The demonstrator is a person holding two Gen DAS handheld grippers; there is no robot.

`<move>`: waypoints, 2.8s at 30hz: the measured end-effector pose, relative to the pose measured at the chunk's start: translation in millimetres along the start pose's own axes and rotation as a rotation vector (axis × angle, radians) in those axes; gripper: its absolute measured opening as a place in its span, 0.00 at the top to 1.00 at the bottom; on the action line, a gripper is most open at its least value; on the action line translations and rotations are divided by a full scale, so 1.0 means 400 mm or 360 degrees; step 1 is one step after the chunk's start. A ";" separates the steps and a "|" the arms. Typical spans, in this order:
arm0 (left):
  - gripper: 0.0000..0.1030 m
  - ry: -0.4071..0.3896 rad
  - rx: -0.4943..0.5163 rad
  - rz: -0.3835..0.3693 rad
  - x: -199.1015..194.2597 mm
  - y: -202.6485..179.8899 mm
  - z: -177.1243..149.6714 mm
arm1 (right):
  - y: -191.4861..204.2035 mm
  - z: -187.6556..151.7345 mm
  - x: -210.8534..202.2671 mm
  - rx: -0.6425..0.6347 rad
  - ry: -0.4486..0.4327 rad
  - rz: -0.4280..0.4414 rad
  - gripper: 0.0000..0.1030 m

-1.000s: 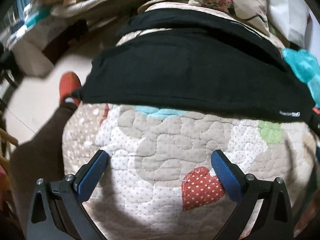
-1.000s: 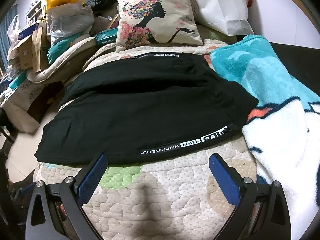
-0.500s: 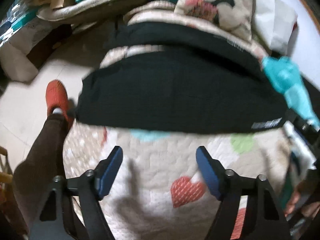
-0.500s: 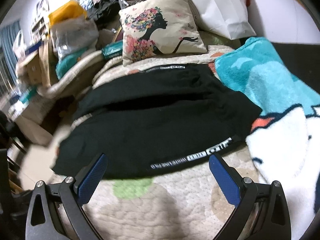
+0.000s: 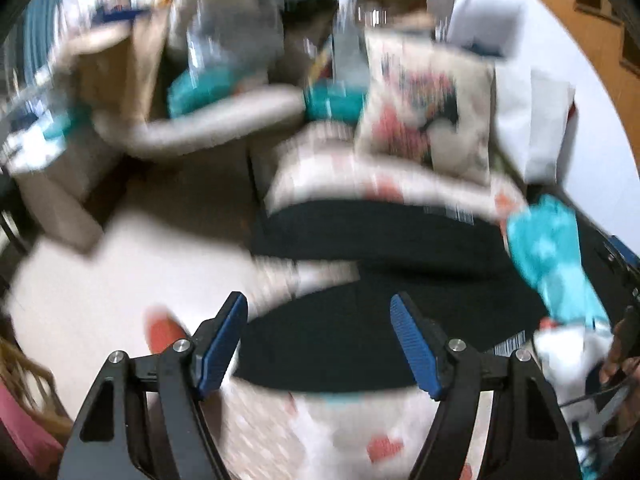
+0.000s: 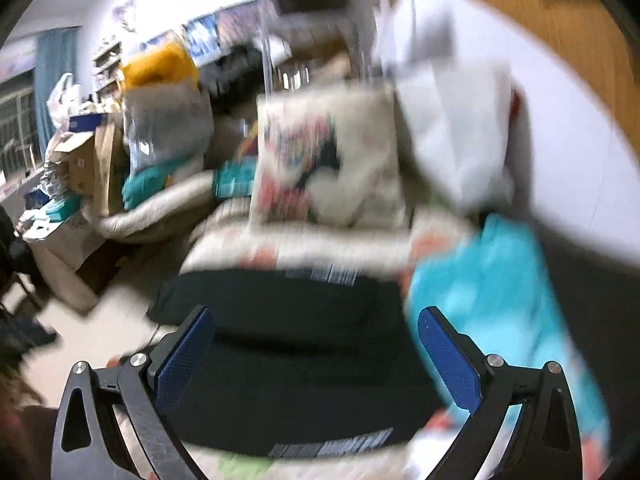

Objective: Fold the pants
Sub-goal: 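Grasp the waistband edge of the black shorts with both grippers, then lift the waistband with both grippers and fold it over toward the leg hems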

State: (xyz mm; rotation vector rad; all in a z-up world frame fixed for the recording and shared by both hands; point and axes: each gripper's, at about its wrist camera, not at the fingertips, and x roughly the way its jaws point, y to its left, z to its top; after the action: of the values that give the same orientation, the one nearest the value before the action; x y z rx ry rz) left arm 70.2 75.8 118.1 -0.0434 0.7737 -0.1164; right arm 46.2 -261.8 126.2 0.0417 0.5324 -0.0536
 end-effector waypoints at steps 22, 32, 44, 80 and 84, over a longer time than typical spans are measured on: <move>0.34 0.0225 -0.0022 -0.0139 0.553 0.121 0.210 | -0.036 0.061 0.593 -0.0270 0.0632 0.0289 0.19; 0.34 0.0452 0.0114 -0.0216 0.862 0.134 0.240 | -0.031 0.034 0.848 -0.0332 0.0828 0.0418 0.19; 0.34 0.0502 0.0114 -0.0370 1.018 0.131 0.246 | -0.039 -0.003 0.995 -0.0335 0.1049 0.0631 0.19; 0.93 0.0310 0.0428 -0.0276 0.787 0.037 0.248 | -0.011 0.004 0.831 -0.0403 0.0942 0.0582 0.93; 0.93 0.0267 0.0438 -0.0234 0.724 0.034 0.235 | -0.004 0.014 0.761 -0.0412 0.0915 0.0578 0.93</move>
State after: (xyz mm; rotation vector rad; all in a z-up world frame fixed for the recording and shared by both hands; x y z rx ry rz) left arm 342.8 54.0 -16.9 0.1725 0.9155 -0.3691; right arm 310.9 -275.9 -23.8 -0.1029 1.0946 0.3933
